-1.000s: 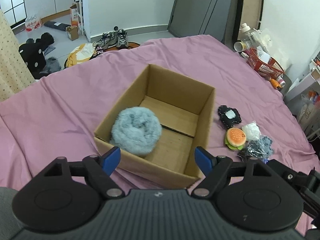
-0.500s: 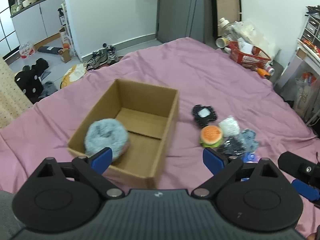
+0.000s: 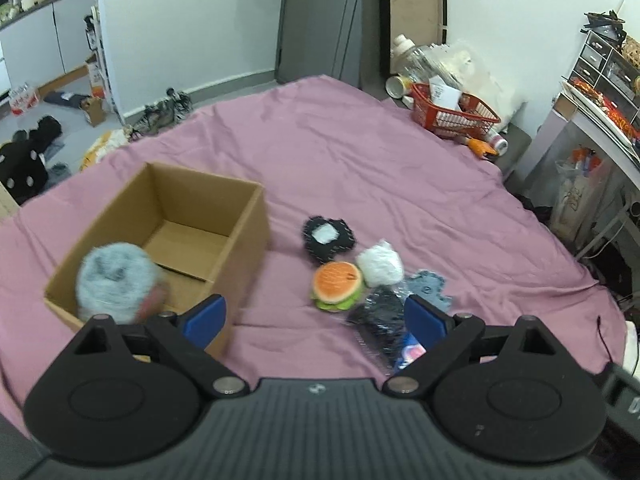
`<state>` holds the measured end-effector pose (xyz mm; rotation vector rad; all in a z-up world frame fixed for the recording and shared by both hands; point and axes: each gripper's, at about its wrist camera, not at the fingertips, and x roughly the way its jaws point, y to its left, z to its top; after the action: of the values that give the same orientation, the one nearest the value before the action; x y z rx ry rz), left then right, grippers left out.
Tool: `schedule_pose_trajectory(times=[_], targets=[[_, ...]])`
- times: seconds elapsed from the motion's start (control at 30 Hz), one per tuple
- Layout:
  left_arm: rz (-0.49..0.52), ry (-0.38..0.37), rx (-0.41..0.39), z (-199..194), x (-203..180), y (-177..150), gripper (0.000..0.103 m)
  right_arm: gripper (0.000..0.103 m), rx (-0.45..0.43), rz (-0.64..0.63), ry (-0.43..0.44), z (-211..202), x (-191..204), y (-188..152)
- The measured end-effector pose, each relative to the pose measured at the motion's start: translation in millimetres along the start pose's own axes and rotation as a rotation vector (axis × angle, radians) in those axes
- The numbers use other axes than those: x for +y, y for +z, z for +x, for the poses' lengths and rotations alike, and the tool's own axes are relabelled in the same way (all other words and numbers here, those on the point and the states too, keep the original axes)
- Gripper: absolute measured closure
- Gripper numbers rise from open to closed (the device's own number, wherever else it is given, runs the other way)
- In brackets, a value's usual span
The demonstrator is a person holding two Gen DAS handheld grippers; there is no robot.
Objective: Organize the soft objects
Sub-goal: 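Grasp the black bead bag with the left gripper while the right gripper grasps the tissue pack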
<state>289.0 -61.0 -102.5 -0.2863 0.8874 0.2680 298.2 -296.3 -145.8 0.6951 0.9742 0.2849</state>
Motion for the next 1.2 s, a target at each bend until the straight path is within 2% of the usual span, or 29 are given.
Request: schedule_pose_trajectory(times=[0.23, 0.33, 0.43, 0.67, 0.77, 0.87, 1.0, 1.2], targets=[[-0.068, -0.061, 0.075, 36.6, -17.0, -7.4, 0.010, 0.022, 0.020, 0.124, 0.003, 15.2, -27.5, 3.8], [-0.103, -0.078, 0.115, 54.5, -21.2, -8.7, 0.010, 0.030, 0.057, 0.172, -0.005, 32.3, -39.3, 2.8], [-0.103, -0.070, 0.143, 72.9, -26.7, -10.0, 0.010, 0.033, 0.095, 0.212, -0.011, 48.5, -48.6, 3.9], [-0.123, -0.075, 0.206, 109.7, -34.0, -15.3, 0.011, 0.033, 0.120, 0.267, -0.029, 70.4, -57.8, 8.3], [-0.131, -0.078, 0.231, 121.9, -32.8, -17.7, 0.013, 0.039, 0.138, 0.280, -0.023, 79.2, -60.3, 9.7], [-0.126, -0.088, 0.247, 131.3, -30.6, -19.7, 0.018, 0.041, 0.157, 0.273, -0.014, 89.6, -58.1, 11.1], [-0.157, -0.142, 0.278, 143.6, -21.5, -21.5, 0.040, 0.041, 0.193, 0.257, -0.021, 104.2, -53.2, 7.5], [-0.198, -0.198, 0.292, 143.5, -8.5, -23.2, 0.060, 0.047, 0.208, 0.236, -0.060, 118.9, -48.9, 2.1]])
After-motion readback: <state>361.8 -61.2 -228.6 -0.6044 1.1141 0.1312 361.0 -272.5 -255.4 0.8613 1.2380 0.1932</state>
